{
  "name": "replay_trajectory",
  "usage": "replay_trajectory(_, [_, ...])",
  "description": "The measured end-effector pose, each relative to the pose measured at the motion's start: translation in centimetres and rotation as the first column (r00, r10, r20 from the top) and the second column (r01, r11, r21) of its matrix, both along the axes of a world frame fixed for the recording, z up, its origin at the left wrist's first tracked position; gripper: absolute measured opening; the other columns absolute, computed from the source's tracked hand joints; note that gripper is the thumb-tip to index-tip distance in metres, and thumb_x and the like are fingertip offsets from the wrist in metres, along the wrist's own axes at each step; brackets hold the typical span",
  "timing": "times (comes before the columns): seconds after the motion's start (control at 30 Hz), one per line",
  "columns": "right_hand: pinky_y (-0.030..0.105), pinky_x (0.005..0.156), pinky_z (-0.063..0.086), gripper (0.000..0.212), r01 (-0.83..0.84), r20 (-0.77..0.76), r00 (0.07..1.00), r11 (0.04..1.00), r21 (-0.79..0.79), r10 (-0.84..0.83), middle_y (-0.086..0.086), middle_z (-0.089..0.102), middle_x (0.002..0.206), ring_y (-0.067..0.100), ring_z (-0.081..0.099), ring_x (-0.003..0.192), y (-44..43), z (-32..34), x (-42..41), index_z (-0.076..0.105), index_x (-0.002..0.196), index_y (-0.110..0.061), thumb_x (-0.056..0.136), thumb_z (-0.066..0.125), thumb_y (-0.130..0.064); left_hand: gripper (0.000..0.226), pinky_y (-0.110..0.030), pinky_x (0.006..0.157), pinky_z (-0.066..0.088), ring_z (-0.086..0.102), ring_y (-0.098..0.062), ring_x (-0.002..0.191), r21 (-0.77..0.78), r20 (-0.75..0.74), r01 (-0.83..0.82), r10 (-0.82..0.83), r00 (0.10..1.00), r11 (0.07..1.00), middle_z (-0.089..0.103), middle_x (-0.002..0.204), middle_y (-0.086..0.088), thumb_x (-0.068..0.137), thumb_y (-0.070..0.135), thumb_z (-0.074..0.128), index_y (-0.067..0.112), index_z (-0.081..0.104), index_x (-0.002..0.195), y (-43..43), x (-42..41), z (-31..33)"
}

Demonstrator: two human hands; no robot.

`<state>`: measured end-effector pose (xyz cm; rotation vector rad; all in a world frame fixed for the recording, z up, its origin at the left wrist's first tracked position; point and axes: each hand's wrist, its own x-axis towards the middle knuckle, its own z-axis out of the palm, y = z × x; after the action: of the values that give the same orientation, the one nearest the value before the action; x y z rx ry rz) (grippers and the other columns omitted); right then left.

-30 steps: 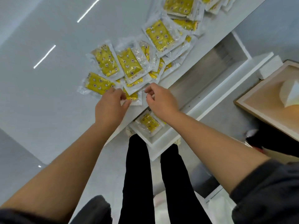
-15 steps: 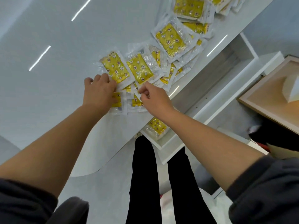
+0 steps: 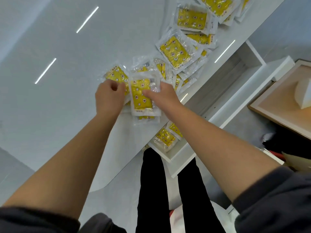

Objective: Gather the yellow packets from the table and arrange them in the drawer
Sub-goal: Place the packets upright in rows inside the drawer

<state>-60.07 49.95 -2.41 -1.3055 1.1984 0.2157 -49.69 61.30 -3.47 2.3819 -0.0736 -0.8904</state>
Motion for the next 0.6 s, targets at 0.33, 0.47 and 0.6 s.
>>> replay_trajectory(0.33, [0.03, 0.07, 0.039, 0.016, -0.529, -0.319, 0.848, 0.706, -0.47, 0.424, 0.007, 0.055, 0.1, 0.021, 0.051, 0.091, -3.4, -1.5, 4.2, 0.052, 0.082, -0.014, 0.089, 0.061, -0.026, 0.09, -0.051, 0.093, 0.049, 0.051, -0.034, 0.12, 0.244, -0.112, -0.305, 0.34, 0.934, 0.92, 0.044, 0.134, -0.015, 0.065, 0.033, 0.086, 0.009, 0.029, 0.13, -4.0, 2.8, -3.1])
replay_trajectory(0.47, [0.035, 0.095, 0.04, 0.027, -0.626, -0.452, 0.779, 0.504, -0.595, 0.434, 0.005, 0.049, 0.131, 0.024, 0.042, 0.123, -2.7, -2.1, 4.2, 0.061, 0.114, -0.011, 0.092, 0.057, -0.026, 0.055, -0.038, 0.082, 0.055, 0.061, -0.024, 0.104, 0.189, -0.159, -0.305, 0.335, 0.929, 0.933, 0.06, 0.116, -0.008, 0.07, 0.028, 0.082, 0.01, 0.052, 0.112, -3.4, 3.1, -3.3])
replay_trajectory(0.6, [0.036, 0.093, 0.037, 0.019, -0.664, -0.506, 0.747, 0.444, -0.602, 0.431, 0.004, 0.054, 0.122, 0.024, 0.048, 0.116, -2.1, -2.0, 4.2, 0.061, 0.109, -0.015, 0.093, 0.055, -0.023, 0.034, -0.038, 0.08, 0.057, 0.066, -0.021, 0.093, 0.064, -0.182, -0.254, 0.262, 0.948, 0.965, 0.067, 0.1, -0.003, 0.071, 0.022, 0.076, 0.014, 0.063, 0.101, -1.2, 3.6, -2.7])
